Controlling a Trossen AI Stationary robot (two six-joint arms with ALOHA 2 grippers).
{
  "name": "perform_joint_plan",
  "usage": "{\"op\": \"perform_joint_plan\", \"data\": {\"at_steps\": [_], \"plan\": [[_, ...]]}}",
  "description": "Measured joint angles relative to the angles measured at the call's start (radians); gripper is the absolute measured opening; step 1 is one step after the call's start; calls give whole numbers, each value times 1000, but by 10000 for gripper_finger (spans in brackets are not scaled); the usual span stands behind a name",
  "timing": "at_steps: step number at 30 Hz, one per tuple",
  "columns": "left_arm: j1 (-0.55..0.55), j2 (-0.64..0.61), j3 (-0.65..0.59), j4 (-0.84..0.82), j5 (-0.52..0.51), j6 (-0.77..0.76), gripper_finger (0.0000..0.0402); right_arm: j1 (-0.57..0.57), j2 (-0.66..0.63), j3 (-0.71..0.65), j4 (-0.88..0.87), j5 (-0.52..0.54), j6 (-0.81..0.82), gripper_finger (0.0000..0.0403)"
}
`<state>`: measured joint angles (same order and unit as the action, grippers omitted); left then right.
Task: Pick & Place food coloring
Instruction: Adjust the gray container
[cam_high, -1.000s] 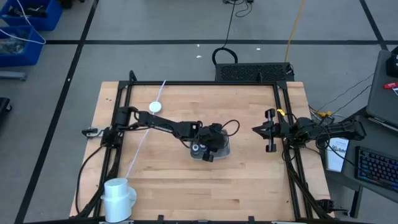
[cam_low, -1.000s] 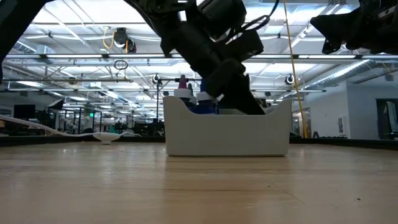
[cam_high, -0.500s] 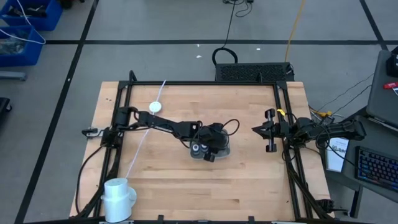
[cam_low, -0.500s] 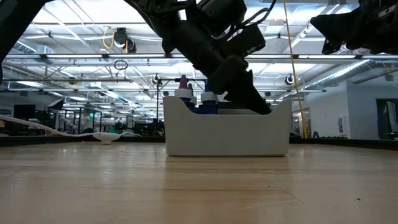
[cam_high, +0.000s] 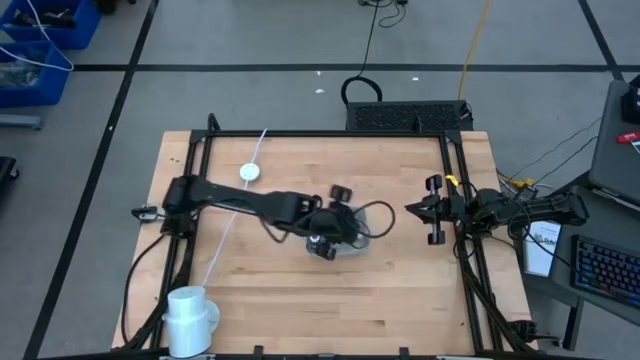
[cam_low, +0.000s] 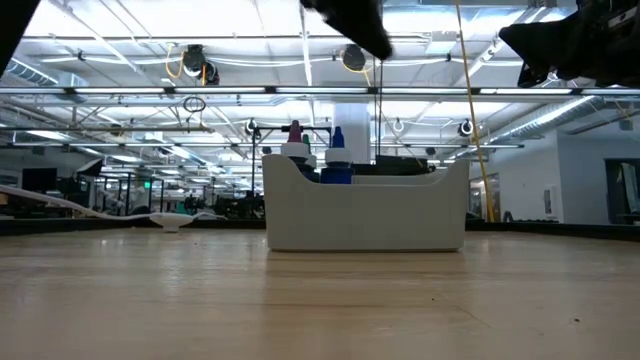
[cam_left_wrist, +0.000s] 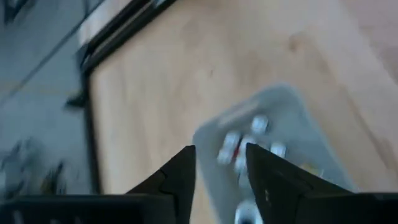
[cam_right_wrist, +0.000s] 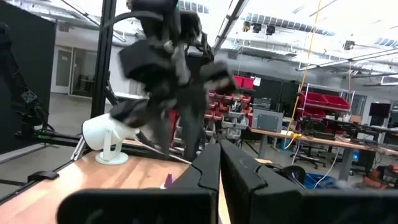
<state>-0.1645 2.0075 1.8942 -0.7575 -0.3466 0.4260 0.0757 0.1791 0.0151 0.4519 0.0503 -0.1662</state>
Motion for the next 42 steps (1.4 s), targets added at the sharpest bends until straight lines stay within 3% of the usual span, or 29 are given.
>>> {"op": "perform_joint_plan", "data": {"at_steps": [4, 8, 15, 17, 21, 24, 27, 31, 42], "plan": [[-59, -89, 15, -168, -54, -158, 88, 0, 2, 0, -15, 0, 26, 4], [-148, -186, -125, -155, -17, -371, 12, 0, 11, 0, -68, 0, 54, 4], [-323, -204, -572, 270, 12, -586, 5, 0, 44, 0, -253, -1, 216, 4], [-375, -201, -640, 366, -5, -645, 6, 1, 62, 0, -310, -1, 310, 3], [-444, -204, -719, 377, -120, -794, 4, 24, 141, 0, -336, 30, 468, 1], [-431, -199, -775, 398, -148, -899, 3, 58, 232, 0, -330, 156, 554, 1], [-395, -168, -845, 527, -146, -923, 4, 83, 338, 0, -304, 237, 621, 1], [-367, -136, -892, 710, -102, -854, 3, 99, 472, 0, -221, 261, 658, 0], [-256, -114, -896, 730, -110, -817, 4, 101, 751, 0, 46, 259, 615, 0]]}}
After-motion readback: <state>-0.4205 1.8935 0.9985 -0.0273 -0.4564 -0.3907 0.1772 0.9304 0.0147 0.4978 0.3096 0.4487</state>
